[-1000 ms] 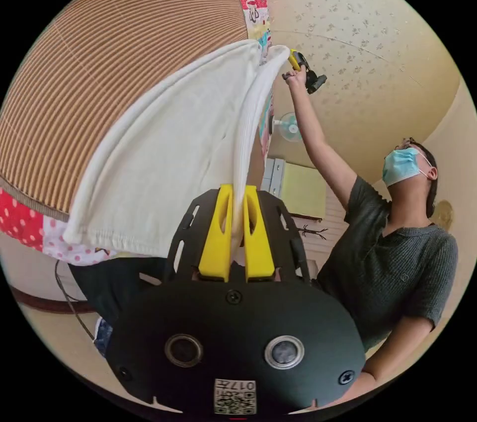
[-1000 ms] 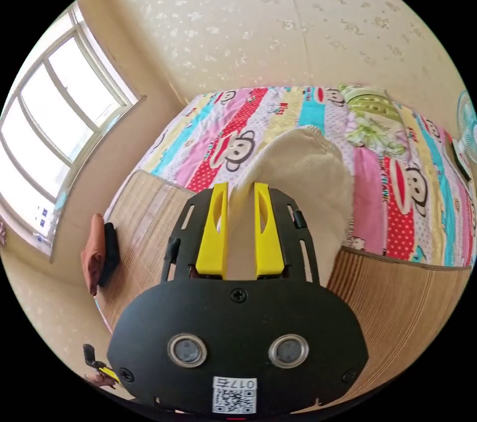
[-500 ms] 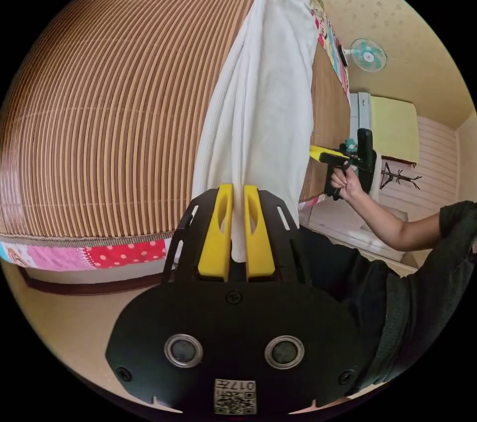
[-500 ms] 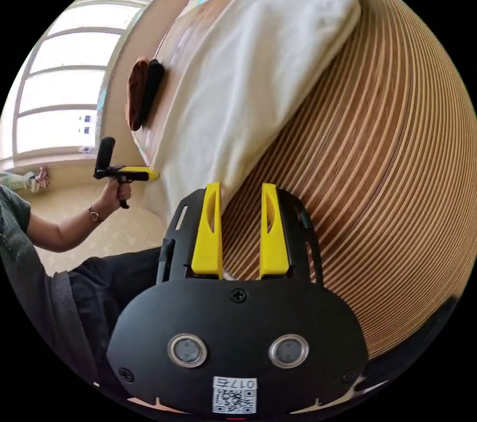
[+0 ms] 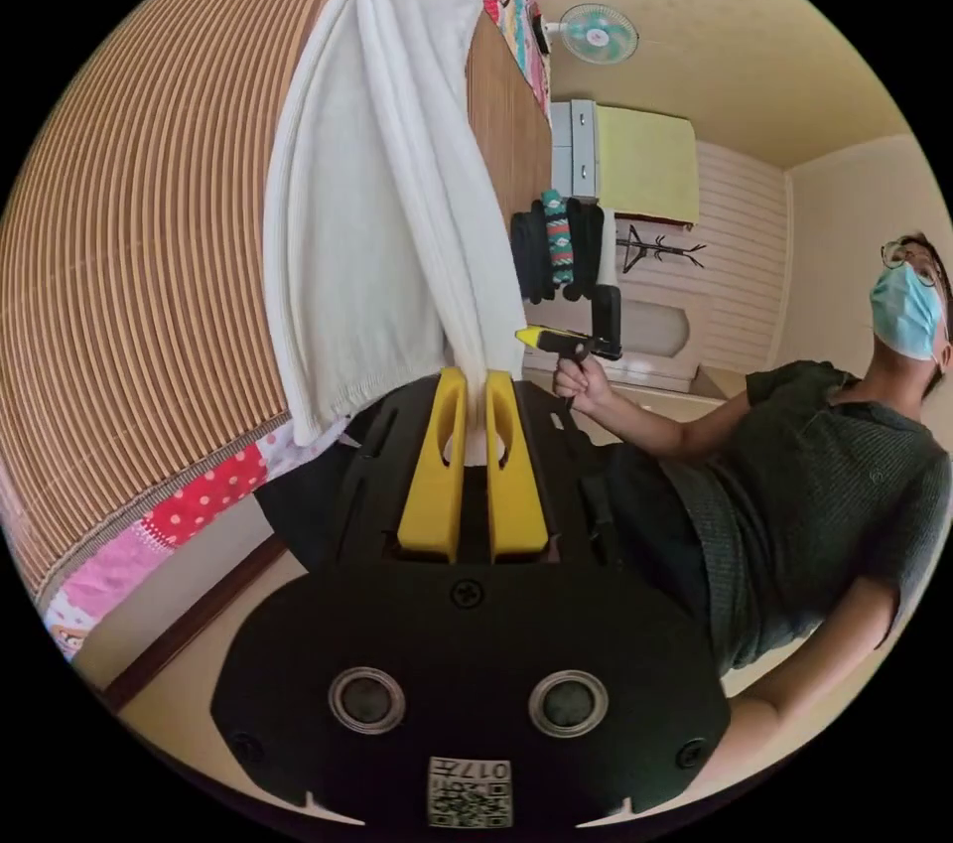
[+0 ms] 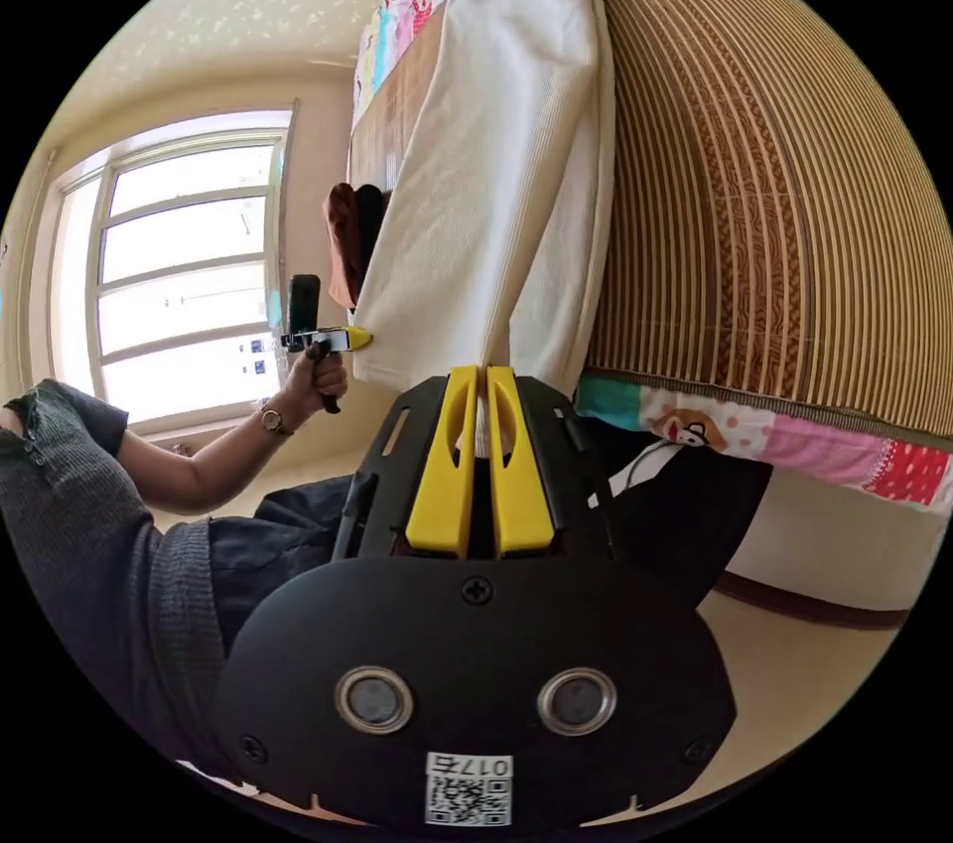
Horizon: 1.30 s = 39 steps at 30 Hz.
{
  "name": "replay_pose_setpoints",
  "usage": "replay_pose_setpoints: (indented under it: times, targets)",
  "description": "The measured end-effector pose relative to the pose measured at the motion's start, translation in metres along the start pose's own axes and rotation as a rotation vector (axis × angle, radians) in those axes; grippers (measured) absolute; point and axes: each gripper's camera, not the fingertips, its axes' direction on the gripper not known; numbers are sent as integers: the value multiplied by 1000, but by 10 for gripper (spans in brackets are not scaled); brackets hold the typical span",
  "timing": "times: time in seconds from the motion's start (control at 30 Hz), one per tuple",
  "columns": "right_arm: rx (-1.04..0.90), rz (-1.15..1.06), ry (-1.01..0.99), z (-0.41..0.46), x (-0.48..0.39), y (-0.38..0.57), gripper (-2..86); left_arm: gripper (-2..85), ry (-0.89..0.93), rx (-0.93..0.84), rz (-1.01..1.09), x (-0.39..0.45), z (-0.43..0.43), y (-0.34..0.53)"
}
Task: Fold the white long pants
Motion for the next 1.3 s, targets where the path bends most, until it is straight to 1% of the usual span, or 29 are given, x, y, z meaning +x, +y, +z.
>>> replay_pose_setpoints:
  times: [0.07,0.13,0.2,0.27,0.3,0.37,0.4,0.43,0.47,0.5,0.53,0.6,0.63,0.67,0.7,0.73,0.77,0.8,0.83,0.87,0.9,0.93,1.0,1.07,1.13,1.17,1.23,1.27,1.3]
  targets:
    - [-6,-26,23,9,3,4,24,36,-79,-25,-35,-13,8,1]
    - [-20,8,38,26,16,4,25,37,-98,-31,-87,-25,20,-2]
    - [-19,35,102,42,33,-1,27,39,-123,-26,-113,-30,32,-4]
    - [-32,57,139,48,47,-6,31,45,-189,-21,-133,-30,44,-5]
    - [-47,66,112,47,56,-10,36,47,-201,-9,-138,-29,45,-4]
    - [-90,39,33,44,63,-14,49,57,-213,49,-172,-25,39,3]
    - [-110,9,33,39,63,-14,62,59,-218,75,-177,-23,35,6]
    - [-109,5,51,35,64,-14,70,70,-244,147,-193,-17,24,10]
    - [-89,11,82,24,65,-15,84,86,-267,219,-200,-9,14,14]
    - [-46,43,80,10,71,-19,95,95,-267,248,-198,-6,9,14]
    - [-12,74,55,2,76,-22,98,113,-237,283,-183,-3,3,10]
    - [138,151,-115,-27,94,-40,105,120,-164,265,-169,-7,4,-6]
    - [167,162,-135,-31,98,-46,107,121,-147,227,-161,-9,10,-21]
    - [192,169,-139,-36,102,-63,111,121,-174,177,-163,-10,19,-35]
    - [168,161,-111,-34,105,-82,118,121,-193,148,-159,-10,25,-41]
    - [138,161,-94,-29,107,-92,122,118,-216,78,-125,-9,39,-52]
    - [53,175,-75,-14,111,-109,127,114,-232,13,-76,-5,56,-57]
    - [-41,185,-50,5,113,-120,130,101,-253,-11,-72,-4,63,-57]
    - [-25,175,-2,6,110,-120,123,76,-270,-5,-87,-3,73,-51]
    - [-42,149,115,7,103,-119,108,62,-257,51,-116,-2,75,-41]
    - [-66,103,129,7,99,-115,83,55,-244,74,-128,-2,77,-36]
    - [-93,93,94,9,99,-113,71,52,-213,111,-140,0,79,-25]
    - [-91,102,1,1,104,-93,51,50,-164,121,-150,3,87,-11]
    - [-118,100,7,-9,108,-77,46,49,-113,13,-153,8,113,4]
    - [-174,107,52,-16,112,-60,45,50,-67,-93,-169,14,137,12]
    - [-208,104,90,-20,114,-48,45,52,-40,-117,-171,19,145,16]
    - [-232,132,116,-29,123,-33,50,58,-49,-73,-162,28,142,19]
    - [-208,145,83,-40,131,-26,61,69,-52,-14,-151,30,133,16]
    - [-143,171,25,-55,141,-21,84,77,-48,17,-146,30,128,14]
